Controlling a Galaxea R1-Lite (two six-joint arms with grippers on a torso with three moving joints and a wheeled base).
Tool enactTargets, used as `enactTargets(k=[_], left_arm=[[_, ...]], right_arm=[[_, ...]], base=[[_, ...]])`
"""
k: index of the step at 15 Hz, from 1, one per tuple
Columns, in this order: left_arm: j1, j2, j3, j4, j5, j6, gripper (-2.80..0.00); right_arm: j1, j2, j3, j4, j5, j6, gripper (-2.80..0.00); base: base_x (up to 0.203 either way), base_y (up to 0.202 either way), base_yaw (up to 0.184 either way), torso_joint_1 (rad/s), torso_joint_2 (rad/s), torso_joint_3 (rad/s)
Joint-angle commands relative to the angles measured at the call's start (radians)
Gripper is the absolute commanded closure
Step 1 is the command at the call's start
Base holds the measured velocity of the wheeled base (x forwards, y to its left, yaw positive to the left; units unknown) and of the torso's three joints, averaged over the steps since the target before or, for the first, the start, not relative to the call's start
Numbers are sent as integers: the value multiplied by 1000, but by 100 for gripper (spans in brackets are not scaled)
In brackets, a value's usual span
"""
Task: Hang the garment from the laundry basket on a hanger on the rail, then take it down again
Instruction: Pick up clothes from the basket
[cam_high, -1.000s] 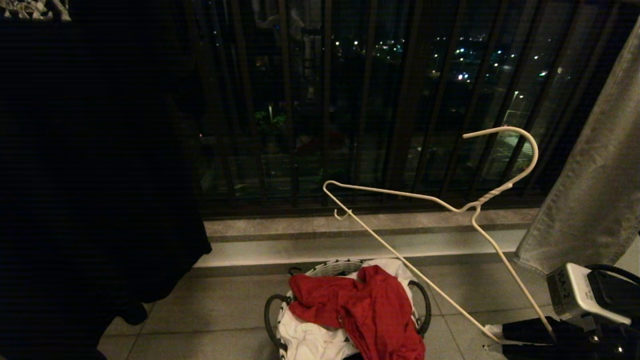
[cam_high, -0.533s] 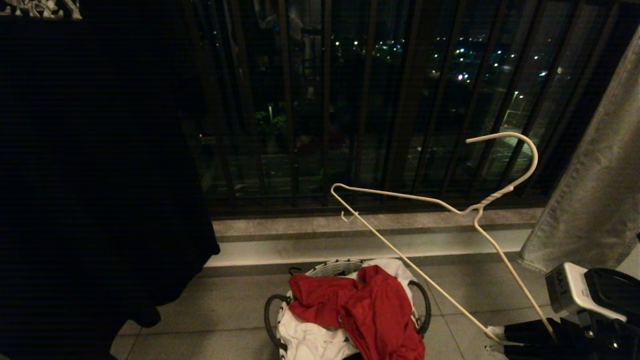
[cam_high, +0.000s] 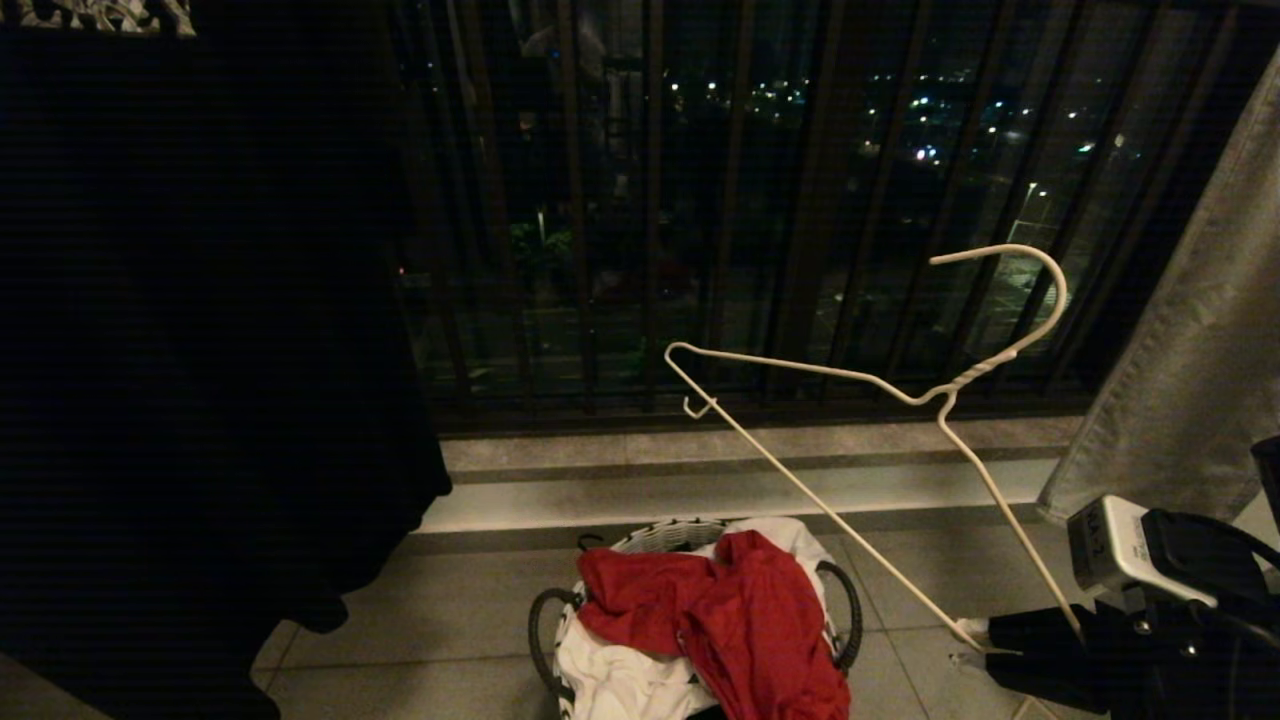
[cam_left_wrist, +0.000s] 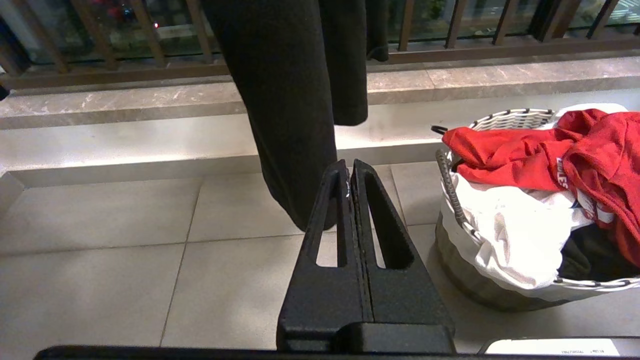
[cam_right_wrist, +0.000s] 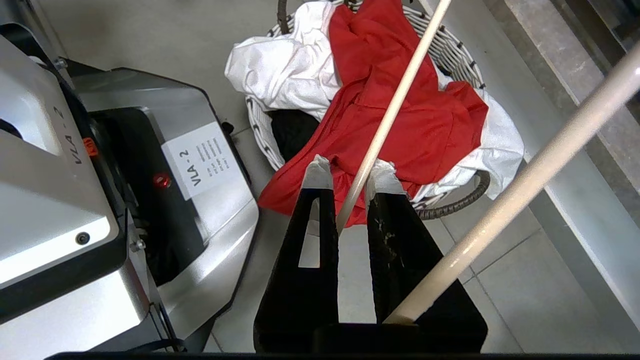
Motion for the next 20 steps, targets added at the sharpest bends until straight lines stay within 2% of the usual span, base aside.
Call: enactTargets(k=[1,15,20], left_arm=[[0,-1,0,0,-1,1,0],[0,-1,0,0,13,-9,0],[1,16,-34,11,0,10,0]], right_arm=[[-3,-7,0,-1,2,-3,0],[-42,-12,8,-31,9,-9,0],[-43,-8,3,-33,9,-8,0]], base=[[0,0,0,0,0,0],[0,0,0,0,0,0],[0,0,0,0,0,0]])
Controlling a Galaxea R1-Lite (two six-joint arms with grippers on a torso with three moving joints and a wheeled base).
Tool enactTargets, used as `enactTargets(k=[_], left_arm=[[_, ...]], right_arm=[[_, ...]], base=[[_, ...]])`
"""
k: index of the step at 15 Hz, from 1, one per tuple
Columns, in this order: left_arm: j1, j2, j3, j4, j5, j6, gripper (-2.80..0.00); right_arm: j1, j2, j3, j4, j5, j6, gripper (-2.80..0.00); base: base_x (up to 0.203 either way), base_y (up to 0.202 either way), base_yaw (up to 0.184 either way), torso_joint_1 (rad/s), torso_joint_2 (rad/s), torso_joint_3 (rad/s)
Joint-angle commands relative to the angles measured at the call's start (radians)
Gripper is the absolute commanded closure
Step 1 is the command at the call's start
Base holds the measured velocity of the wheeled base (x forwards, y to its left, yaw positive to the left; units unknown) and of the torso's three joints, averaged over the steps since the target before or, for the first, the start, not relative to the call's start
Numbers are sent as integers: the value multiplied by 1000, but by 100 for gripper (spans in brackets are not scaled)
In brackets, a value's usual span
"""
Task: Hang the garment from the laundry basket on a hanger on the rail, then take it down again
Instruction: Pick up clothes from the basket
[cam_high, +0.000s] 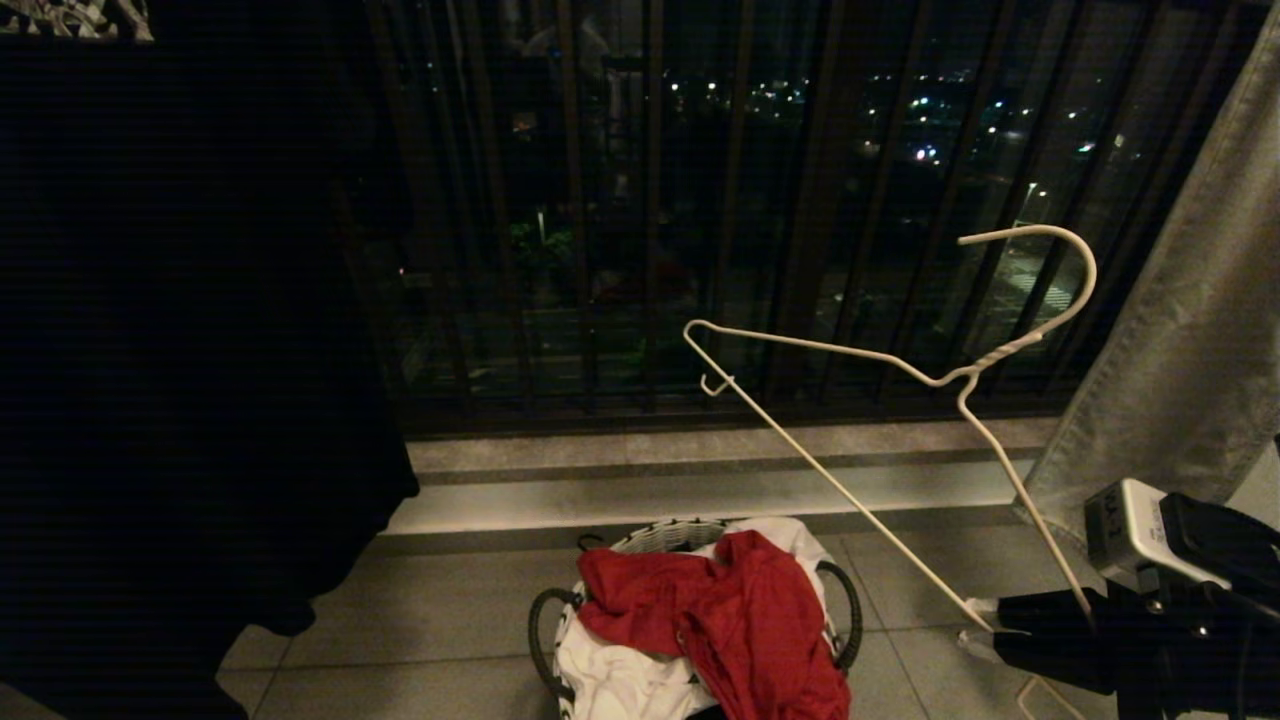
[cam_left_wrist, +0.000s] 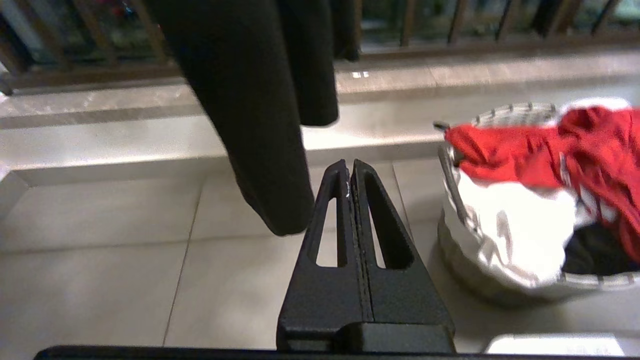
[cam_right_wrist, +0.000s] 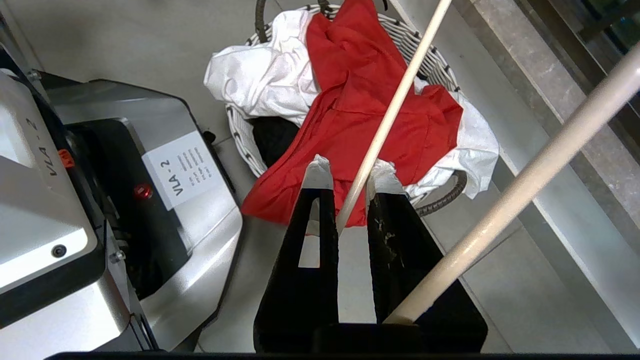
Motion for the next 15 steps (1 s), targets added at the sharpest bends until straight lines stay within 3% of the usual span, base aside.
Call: enactTargets(k=[1,7,11,13,15], left_arm=[[0,45,-47,-5,-19,-1,0],[-5,408,-299,-13,-133,-38,0],[-21,733,-491,-10,-279,-24,0],[-97,884,-569,-10,-313,-6,0],[-227,1045,-639,-12,-302,3,0]], right_arm=[[0,4,-3,0,3,-2,0],[0,-2,-10,-3,-3,1,0],[-9,3,-14,-52,-6,36,0],[-36,12,-21,-71,-6,41,0],[-55,31,-33,-75,-5,45,0]], base=[[0,0,0,0,0,0],[0,0,0,0,0,0],[0,0,0,0,0,0],[0,0,0,0,0,0],[0,0,0,0,0,0]])
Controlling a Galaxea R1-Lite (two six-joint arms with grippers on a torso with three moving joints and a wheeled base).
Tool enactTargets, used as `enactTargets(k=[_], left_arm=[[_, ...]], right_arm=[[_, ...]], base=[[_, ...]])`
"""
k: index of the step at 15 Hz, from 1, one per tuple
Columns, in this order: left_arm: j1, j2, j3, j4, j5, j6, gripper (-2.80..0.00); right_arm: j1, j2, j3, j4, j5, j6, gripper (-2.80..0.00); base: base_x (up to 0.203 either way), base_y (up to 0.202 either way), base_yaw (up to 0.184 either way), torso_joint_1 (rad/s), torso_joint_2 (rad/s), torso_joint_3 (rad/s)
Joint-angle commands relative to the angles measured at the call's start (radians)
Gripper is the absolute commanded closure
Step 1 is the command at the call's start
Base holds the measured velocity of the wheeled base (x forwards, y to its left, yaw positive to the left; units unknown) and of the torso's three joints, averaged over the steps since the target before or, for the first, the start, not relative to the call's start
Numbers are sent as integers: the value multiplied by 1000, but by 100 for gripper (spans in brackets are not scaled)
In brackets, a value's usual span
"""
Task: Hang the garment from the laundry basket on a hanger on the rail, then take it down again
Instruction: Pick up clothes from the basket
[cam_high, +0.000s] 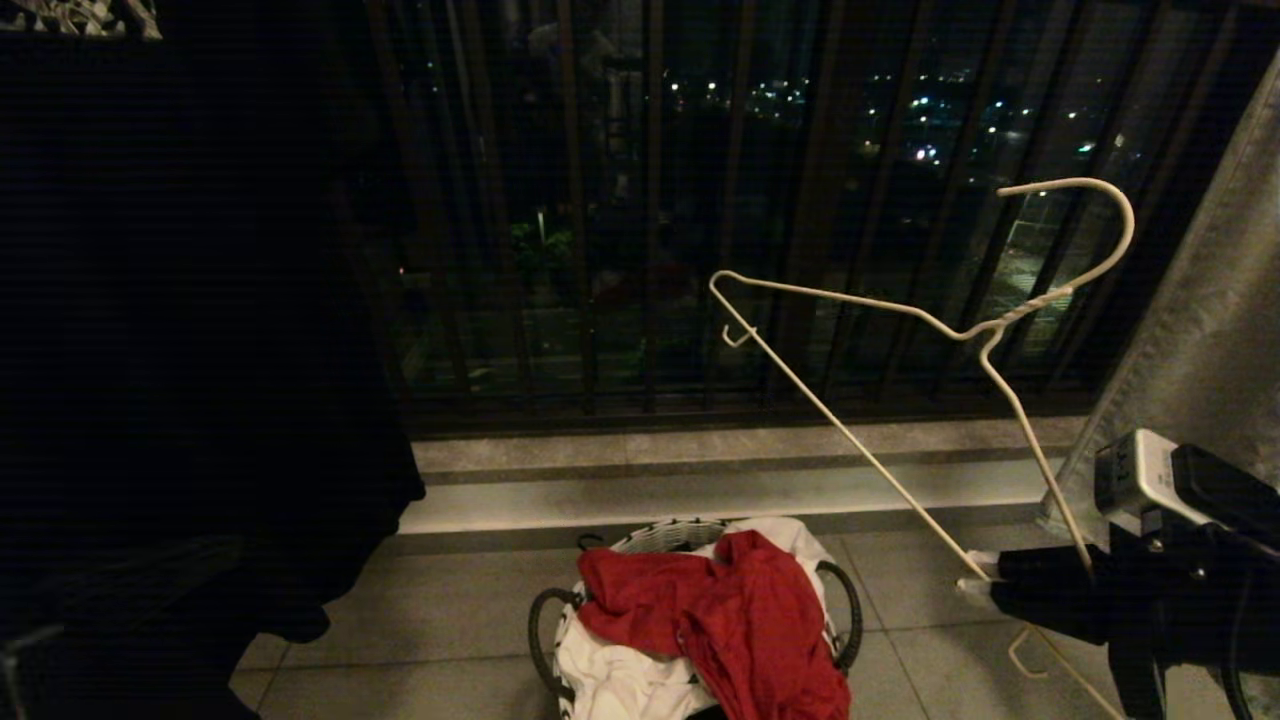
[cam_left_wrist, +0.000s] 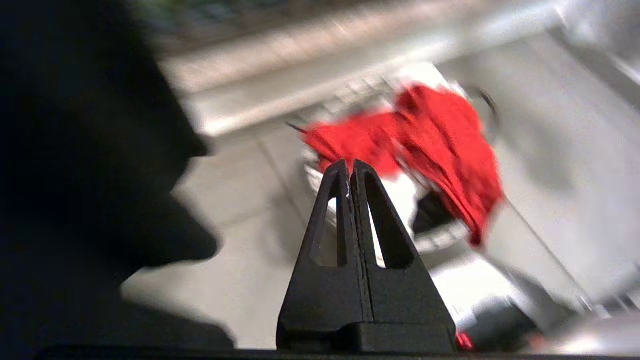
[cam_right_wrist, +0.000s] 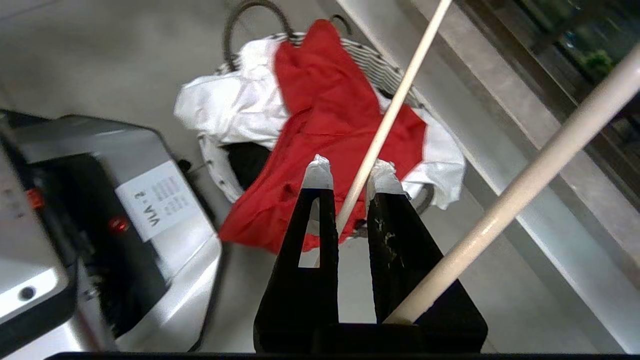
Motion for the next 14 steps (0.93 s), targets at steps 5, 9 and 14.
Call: enactTargets(k=[5,9,14], left_arm=[[-239,532,-185,-37,50,9,0],[-297,714,-220,-190,57,13,0],[-301,782,-250,-196,52,74,0]], right_arm=[[-26,24,-36,-6,3,25,0],[-28,26,-38,-8,-10,23,0],[-28,50,-38,-8,-11,22,0]], base=[[0,0,0,0,0,0],[0,0,0,0,0,0],[0,0,0,0,0,0]])
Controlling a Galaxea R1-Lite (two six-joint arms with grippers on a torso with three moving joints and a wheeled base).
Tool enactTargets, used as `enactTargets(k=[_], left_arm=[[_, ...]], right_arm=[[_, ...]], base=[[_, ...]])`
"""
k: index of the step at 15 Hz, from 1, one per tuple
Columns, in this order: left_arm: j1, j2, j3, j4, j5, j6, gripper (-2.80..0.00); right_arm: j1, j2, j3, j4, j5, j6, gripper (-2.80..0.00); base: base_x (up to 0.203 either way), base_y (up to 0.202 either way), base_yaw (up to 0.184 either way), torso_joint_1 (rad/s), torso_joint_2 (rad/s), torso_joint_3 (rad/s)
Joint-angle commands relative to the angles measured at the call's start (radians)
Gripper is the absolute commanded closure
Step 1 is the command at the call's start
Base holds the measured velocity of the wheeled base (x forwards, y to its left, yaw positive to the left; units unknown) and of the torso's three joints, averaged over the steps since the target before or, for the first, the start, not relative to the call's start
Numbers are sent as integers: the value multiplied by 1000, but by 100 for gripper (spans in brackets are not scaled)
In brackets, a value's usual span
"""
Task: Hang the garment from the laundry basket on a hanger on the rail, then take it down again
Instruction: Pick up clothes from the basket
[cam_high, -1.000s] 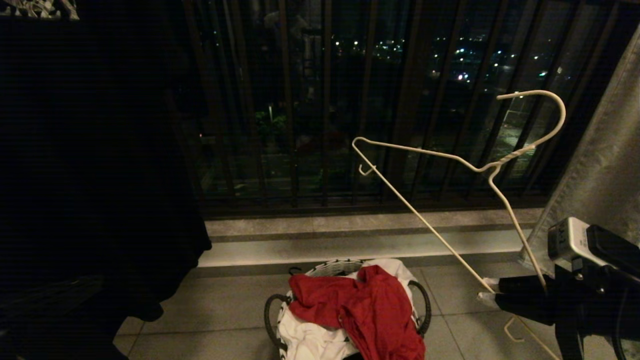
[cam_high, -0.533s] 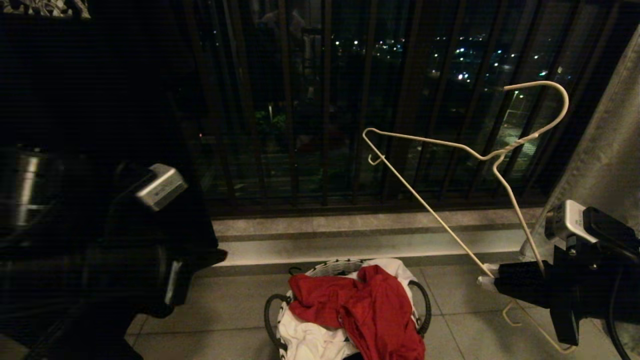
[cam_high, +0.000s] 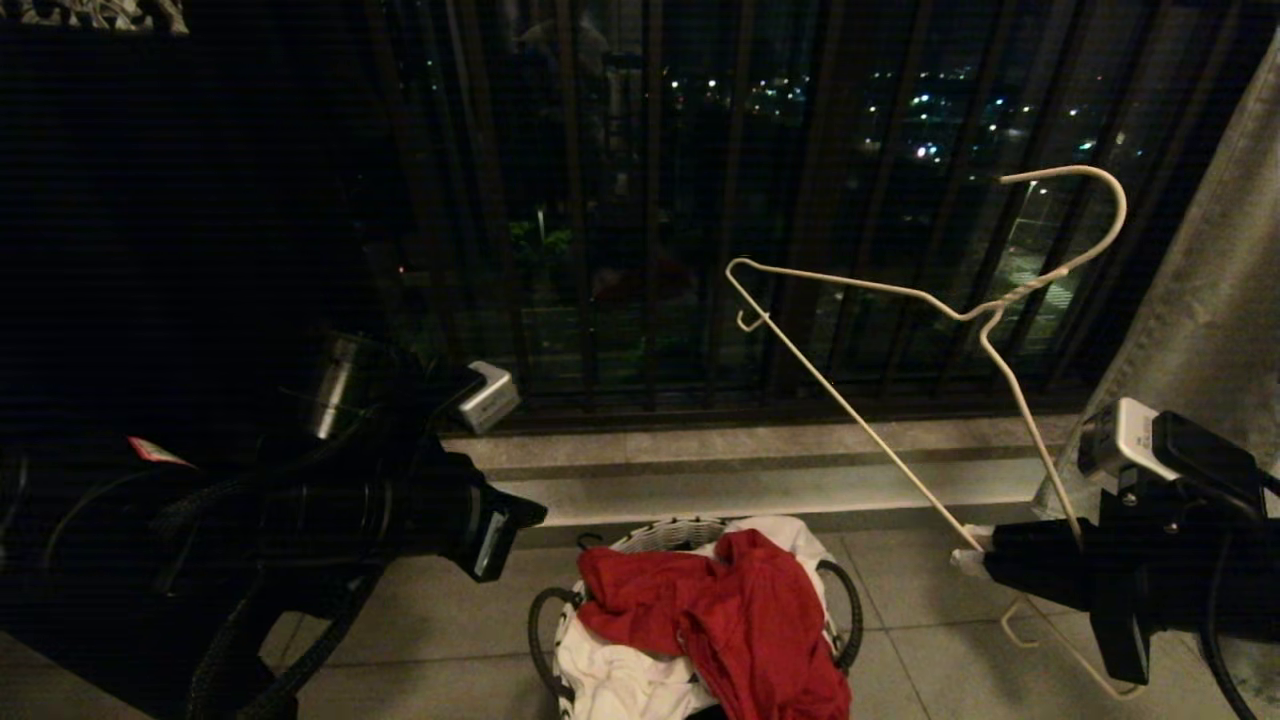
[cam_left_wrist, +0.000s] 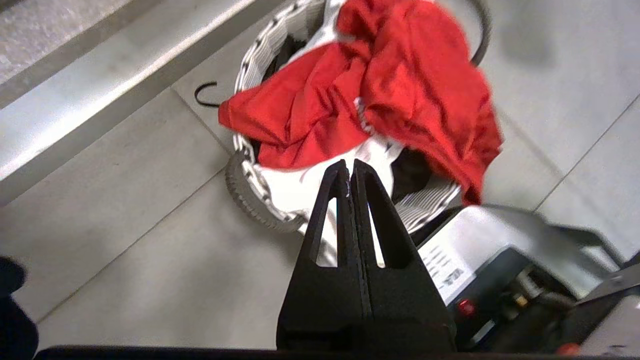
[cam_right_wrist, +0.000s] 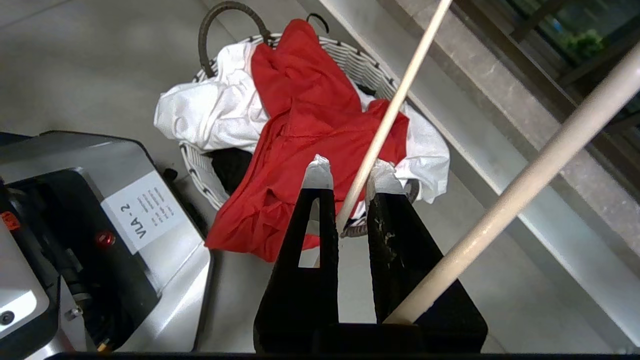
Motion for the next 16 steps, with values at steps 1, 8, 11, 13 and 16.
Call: enactTargets(k=[1,8,11,13,16], left_arm=[[-2,38,0,0,-2,6,0],[-6,63,-9,7,1,-1,0],[-9,80,-9,7,0,0,0],[-28,87,-14,4,1,-1,0],[-38,95,-35,7,3,-2,0]], right_arm=[[1,13,0,-1,2,-4,0],[-25,19,-16,-3,3,-1,0],[-27,17,-18,-3,3,-1,0],[-29,17,-23,-3,3,-1,0],[-31,16,-31,-3,3,6,0]], base=[[0,0,0,0,0,0],[0,0,0,0,0,0],[0,0,0,0,0,-109],[0,0,0,3,5,-187],[0,0,0,5,3,-198]])
